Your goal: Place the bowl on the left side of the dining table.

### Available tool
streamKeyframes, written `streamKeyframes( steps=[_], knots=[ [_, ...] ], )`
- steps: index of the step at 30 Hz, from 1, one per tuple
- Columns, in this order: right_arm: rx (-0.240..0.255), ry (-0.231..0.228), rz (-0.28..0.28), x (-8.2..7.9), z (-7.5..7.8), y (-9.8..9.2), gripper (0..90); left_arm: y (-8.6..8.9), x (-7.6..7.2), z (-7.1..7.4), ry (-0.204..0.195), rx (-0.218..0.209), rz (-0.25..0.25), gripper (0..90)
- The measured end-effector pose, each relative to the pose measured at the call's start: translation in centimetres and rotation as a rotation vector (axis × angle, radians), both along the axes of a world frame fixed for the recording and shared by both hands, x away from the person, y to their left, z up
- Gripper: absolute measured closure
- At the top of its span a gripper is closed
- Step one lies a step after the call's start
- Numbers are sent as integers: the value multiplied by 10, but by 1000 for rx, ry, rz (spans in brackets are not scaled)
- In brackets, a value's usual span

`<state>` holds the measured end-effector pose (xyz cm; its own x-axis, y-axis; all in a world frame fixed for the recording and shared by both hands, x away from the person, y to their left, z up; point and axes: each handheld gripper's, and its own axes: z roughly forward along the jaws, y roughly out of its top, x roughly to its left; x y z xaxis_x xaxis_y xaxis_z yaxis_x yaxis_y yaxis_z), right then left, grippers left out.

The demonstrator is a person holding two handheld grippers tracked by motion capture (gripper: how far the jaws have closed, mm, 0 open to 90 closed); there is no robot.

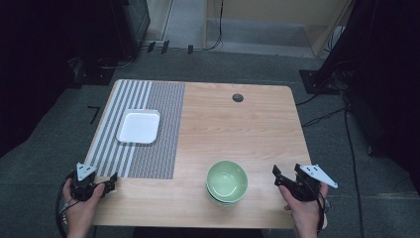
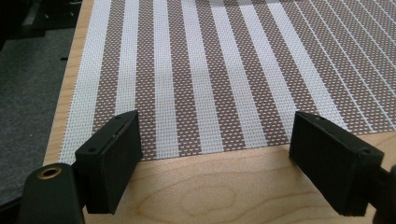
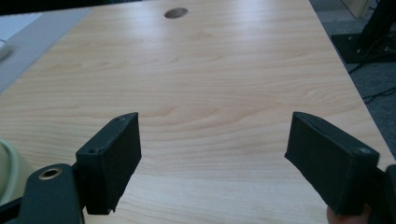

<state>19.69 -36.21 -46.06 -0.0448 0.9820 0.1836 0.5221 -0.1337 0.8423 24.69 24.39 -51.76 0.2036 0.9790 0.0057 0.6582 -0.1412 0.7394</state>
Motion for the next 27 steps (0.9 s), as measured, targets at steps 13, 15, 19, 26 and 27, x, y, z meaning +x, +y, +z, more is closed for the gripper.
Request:
streamKeyframes(
  steps=[13,15,19,26,27],
  knots=[
    [-7,-28,86,-6,20,40,283,0,0,0,0,0,0,163],
    [-3,-39,97,-6,21,44,303,0,0,0,0,0,0,163],
    [4,-57,126,-8,24,54,324,-1,0,0,0,0,7,164],
    [26,-75,183,-10,29,68,394,-1,0,0,-1,-1,9,164],
    [27,-79,187,-10,29,71,409,-1,0,0,-1,-1,9,164]
  ],
)
